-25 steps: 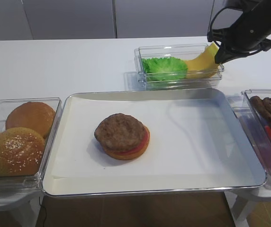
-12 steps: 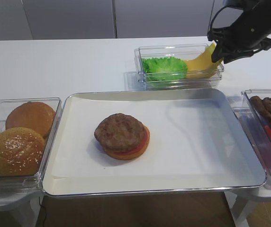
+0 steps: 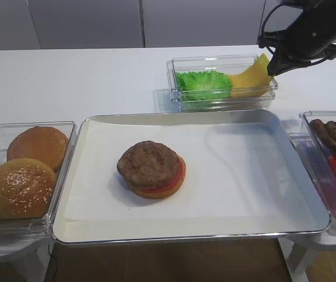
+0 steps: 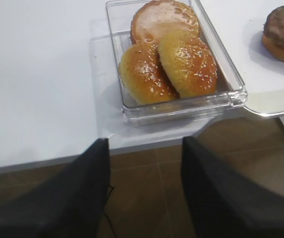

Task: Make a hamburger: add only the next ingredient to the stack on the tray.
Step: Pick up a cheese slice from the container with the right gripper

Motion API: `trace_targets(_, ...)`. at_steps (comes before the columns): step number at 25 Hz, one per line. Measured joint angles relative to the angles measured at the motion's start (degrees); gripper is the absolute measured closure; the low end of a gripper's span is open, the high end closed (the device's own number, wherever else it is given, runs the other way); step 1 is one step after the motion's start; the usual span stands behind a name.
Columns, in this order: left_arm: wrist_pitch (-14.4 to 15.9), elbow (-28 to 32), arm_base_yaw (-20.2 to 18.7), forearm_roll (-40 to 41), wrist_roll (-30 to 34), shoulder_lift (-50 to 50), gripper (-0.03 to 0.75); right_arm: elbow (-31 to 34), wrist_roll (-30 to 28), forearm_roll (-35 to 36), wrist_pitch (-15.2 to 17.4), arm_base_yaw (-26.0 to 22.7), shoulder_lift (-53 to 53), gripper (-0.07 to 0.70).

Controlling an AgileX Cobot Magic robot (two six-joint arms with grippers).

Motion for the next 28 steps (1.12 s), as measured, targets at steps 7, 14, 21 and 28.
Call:
trace_targets(7, 0.0, 0.0, 0.0, 0.0, 0.0, 0.0, 0.363, 0.0, 0.0, 0.0, 0.0, 0.0, 0.0, 0.619)
trace_targets(14, 0.0, 0.0, 0.0, 0.0, 0.0, 0.0, 0.363, 0.0, 0.0, 0.0, 0.6, 0.0, -1.3, 0.619)
trace_targets(21, 0.0, 0.0, 0.0, 0.0, 0.0, 0.0, 0.363, 0.0, -0.1, 0.0, 1.6, 0.0, -4.3, 0.62)
trace_targets(28, 0.0, 0.0, 0.0, 0.0, 0.0, 0.0, 0.363, 0.0, -1.4, 0.6, 6.7, 0.0, -8.9, 0.62)
